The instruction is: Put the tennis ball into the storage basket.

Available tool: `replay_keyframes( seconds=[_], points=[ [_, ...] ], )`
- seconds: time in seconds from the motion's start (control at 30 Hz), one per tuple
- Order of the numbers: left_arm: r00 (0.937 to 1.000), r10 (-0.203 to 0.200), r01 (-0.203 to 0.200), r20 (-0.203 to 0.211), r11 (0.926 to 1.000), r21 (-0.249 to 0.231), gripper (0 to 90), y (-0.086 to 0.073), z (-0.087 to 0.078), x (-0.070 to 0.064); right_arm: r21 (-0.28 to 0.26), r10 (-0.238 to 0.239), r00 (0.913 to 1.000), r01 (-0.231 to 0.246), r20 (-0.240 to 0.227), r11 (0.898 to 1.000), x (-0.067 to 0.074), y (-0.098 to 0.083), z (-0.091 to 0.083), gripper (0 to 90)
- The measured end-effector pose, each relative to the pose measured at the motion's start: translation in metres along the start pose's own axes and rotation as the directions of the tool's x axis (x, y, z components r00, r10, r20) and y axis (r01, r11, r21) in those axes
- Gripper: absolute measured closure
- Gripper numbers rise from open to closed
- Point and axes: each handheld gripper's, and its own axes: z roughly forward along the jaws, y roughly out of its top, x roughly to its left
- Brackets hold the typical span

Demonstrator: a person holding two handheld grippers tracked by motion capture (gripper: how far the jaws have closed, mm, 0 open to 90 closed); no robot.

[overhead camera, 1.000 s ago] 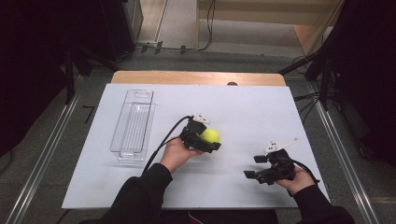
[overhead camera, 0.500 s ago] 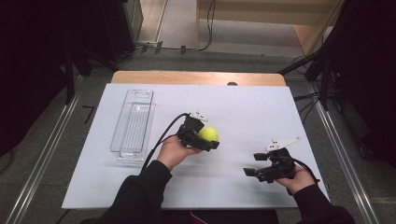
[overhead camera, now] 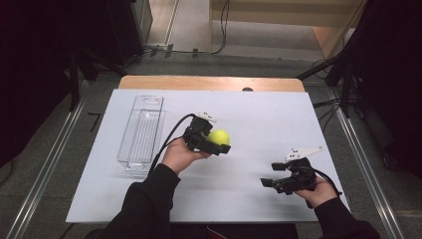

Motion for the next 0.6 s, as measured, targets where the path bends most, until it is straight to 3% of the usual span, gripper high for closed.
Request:
replay_keyframes(
  seconds=[0.6],
  points=[
    [0.9997, -0.025, 0.025, -0.002, 0.9997, 0.001, 26.3, 0.003, -0.014, 0.006, 0.001, 0.004, 1.0000, -0.004, -0.004, 1.000, 0.001, -0.001, -0.001, 19.2]
  ],
)
